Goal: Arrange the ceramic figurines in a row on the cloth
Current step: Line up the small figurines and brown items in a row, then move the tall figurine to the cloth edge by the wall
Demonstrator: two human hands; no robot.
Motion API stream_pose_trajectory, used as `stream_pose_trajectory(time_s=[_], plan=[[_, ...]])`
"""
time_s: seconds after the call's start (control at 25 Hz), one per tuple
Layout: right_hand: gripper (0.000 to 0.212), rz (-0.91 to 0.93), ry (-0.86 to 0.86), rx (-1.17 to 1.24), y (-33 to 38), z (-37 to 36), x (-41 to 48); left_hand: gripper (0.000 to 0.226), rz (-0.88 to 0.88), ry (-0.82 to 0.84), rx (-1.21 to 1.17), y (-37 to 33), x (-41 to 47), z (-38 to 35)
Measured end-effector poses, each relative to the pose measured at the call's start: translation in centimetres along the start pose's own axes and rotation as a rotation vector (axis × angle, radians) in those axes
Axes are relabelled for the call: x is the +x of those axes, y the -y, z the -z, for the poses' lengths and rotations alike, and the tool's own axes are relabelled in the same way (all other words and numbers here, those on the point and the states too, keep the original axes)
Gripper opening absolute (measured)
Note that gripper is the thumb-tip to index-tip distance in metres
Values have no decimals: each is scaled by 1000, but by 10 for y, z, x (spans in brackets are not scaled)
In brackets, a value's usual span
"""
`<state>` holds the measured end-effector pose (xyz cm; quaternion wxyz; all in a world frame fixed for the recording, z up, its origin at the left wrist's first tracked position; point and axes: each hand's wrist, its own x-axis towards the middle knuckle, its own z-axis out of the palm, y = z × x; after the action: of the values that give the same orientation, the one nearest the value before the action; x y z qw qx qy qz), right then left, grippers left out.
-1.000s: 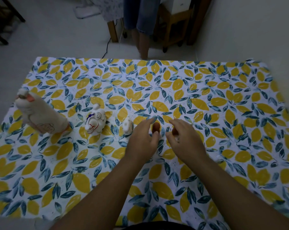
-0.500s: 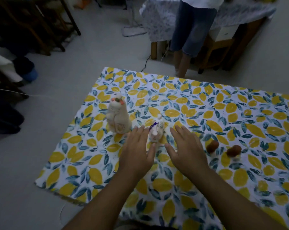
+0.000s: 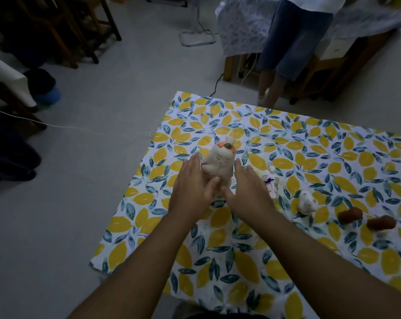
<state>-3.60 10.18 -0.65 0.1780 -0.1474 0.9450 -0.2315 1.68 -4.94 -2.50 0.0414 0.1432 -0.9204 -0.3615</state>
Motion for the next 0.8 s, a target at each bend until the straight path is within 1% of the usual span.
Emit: stream_pose_trajectory(time_s=[0.08,0.16,0.28,0.44,0.52,0.6,0.72,0.8], plan=[[84,-19,25,189,6,-4,4,87,14,100,-114,8,13,-3],[84,-38,41,336,11,-5,3,86,30,135,-275,10,18,-7],[82,-37,1,437,17,0,-5,79,21,88,-361,3,17,-9],[82,42,-118,589,15,25,-18,73,-68,12,-526,-26,19,1],[81,77,-214,624,9,47,-24,69,-119,-35,-584,-52,22,5],[79,122,-305,673,-3,75,-31,64,-186,-42,-657,-88,26,6],[73,142,-438,740,-31,117,-40,56,-276,5,-714,-146,36,-2],[72,142,-500,755,-63,145,-47,55,-335,71,-716,-185,43,-22]])
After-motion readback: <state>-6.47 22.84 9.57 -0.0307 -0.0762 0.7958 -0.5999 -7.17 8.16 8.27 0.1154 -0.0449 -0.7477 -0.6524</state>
